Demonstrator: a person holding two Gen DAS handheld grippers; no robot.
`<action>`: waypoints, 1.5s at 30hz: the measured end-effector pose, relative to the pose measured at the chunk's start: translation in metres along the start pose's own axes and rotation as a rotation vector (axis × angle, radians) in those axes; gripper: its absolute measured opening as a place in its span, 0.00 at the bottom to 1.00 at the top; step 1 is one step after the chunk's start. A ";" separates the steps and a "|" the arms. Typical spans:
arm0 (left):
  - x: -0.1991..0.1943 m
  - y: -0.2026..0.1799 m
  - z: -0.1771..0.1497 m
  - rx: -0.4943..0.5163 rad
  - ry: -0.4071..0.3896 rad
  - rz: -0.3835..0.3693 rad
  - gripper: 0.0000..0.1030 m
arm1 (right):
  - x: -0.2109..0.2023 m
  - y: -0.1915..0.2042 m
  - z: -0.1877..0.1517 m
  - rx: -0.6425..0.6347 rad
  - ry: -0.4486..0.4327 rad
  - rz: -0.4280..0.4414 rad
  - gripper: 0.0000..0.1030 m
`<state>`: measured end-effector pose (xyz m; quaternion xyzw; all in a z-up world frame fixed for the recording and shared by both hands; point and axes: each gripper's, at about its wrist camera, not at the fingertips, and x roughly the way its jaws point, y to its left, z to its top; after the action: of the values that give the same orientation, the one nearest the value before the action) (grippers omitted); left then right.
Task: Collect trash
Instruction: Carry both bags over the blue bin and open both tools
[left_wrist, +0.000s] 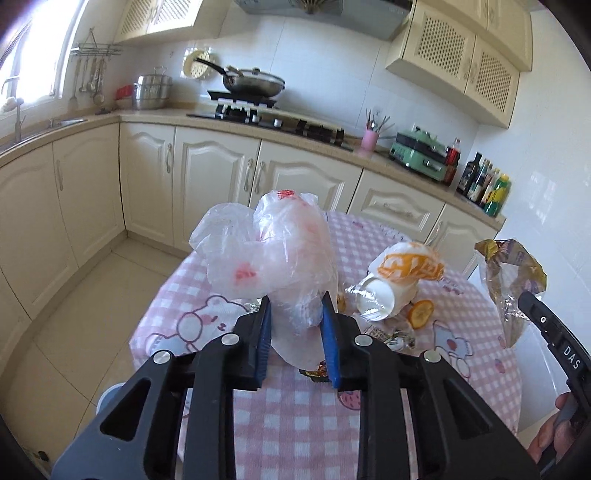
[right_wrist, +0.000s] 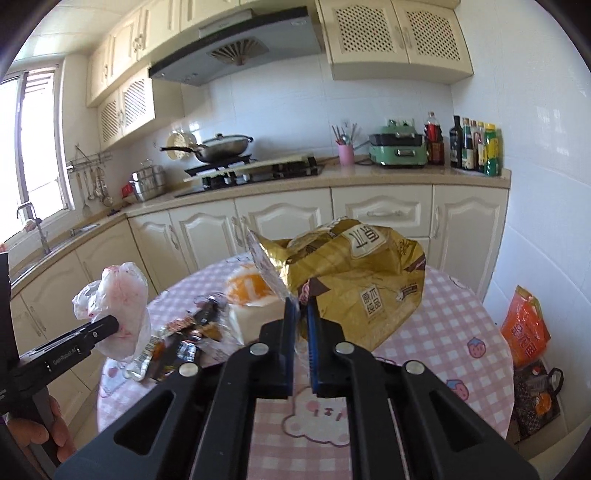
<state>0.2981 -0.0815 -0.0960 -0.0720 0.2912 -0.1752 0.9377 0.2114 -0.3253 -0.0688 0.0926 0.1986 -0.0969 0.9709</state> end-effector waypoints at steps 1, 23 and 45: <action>-0.009 0.004 0.001 -0.009 -0.012 -0.007 0.22 | -0.006 0.007 0.002 -0.015 -0.013 0.006 0.06; -0.109 0.190 -0.060 -0.258 0.007 0.338 0.22 | 0.015 0.288 -0.066 -0.278 0.300 0.648 0.06; -0.025 0.320 -0.135 -0.456 0.273 0.443 0.22 | 0.170 0.420 -0.210 -0.340 0.732 0.667 0.31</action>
<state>0.2938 0.2205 -0.2698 -0.1907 0.4544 0.0944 0.8650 0.3819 0.0998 -0.2680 0.0196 0.4977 0.2899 0.8173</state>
